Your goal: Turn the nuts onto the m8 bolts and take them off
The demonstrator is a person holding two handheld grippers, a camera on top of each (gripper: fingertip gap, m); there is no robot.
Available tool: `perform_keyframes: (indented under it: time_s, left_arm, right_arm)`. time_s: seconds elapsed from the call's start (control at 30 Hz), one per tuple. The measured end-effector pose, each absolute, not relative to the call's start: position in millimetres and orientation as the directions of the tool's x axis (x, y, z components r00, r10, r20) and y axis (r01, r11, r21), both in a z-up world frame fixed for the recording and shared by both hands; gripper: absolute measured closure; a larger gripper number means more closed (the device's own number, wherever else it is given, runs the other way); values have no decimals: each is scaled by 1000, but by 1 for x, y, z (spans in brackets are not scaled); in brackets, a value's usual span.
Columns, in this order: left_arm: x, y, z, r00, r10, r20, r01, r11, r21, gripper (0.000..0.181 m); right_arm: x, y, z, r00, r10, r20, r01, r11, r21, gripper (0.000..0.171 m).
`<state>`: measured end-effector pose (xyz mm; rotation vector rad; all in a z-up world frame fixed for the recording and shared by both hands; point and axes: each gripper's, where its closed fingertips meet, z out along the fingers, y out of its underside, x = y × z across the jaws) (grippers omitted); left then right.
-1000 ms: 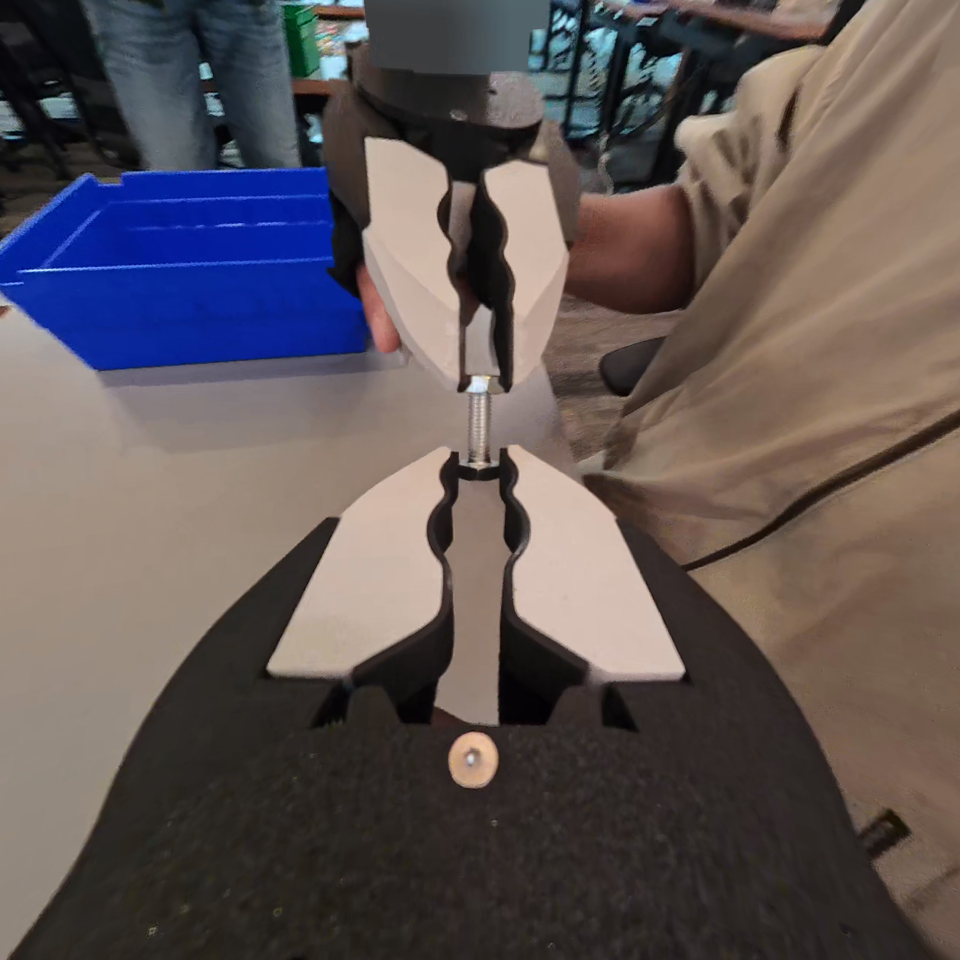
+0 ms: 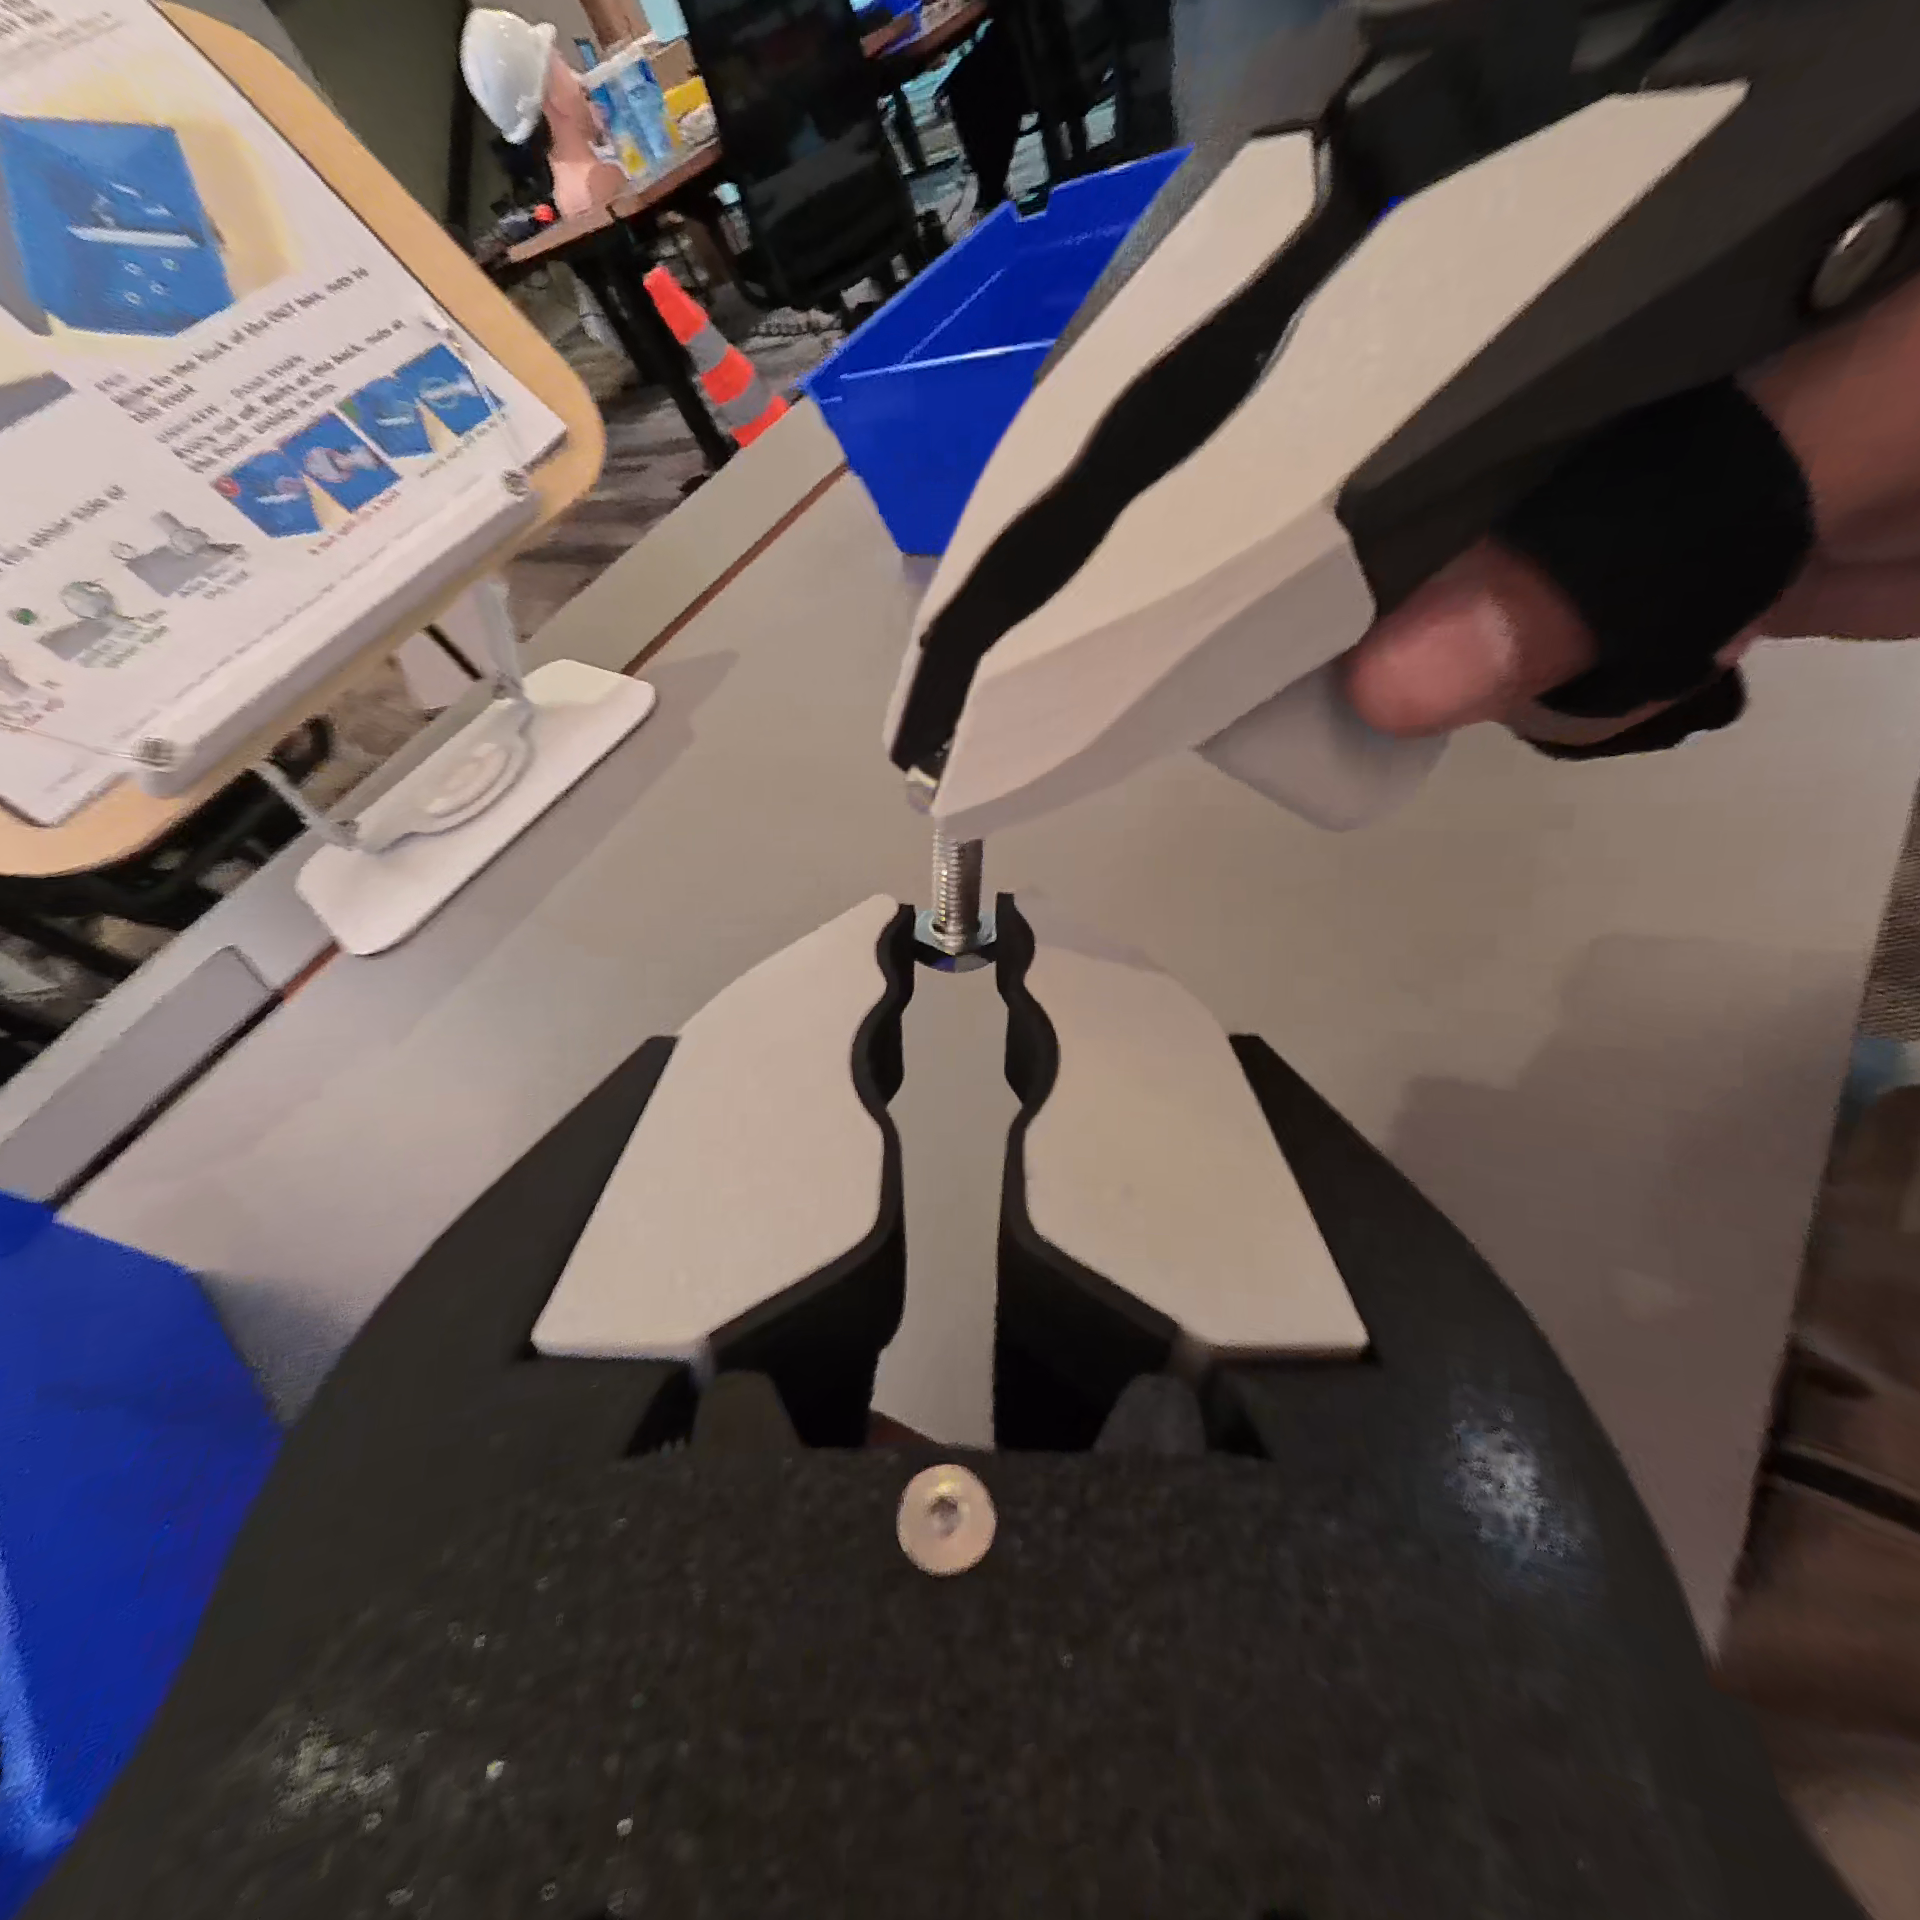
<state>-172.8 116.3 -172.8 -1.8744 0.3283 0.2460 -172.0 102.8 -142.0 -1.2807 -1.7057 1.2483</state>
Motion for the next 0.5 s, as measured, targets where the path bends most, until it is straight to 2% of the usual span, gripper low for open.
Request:
perform_keyframes:
  time_s: [0.27,0.4,0.5]
  left_arm:
    - [-164,115,-168,960,-279,-3,-90,-300,-950,167]
    - [-168,116,-166,956,-290,51,-39,-295,-955,167]
    - [-170,116,-166,959,-280,51,-34,-292,-956,167]
  right_arm:
    - [-171,103,-143,-393,919,-13,343,133,-930,153]
    - [-172,106,-144,-402,915,0,330,146,-933,160]
    - [-173,108,-145,-390,921,17,325,155,-933,171]
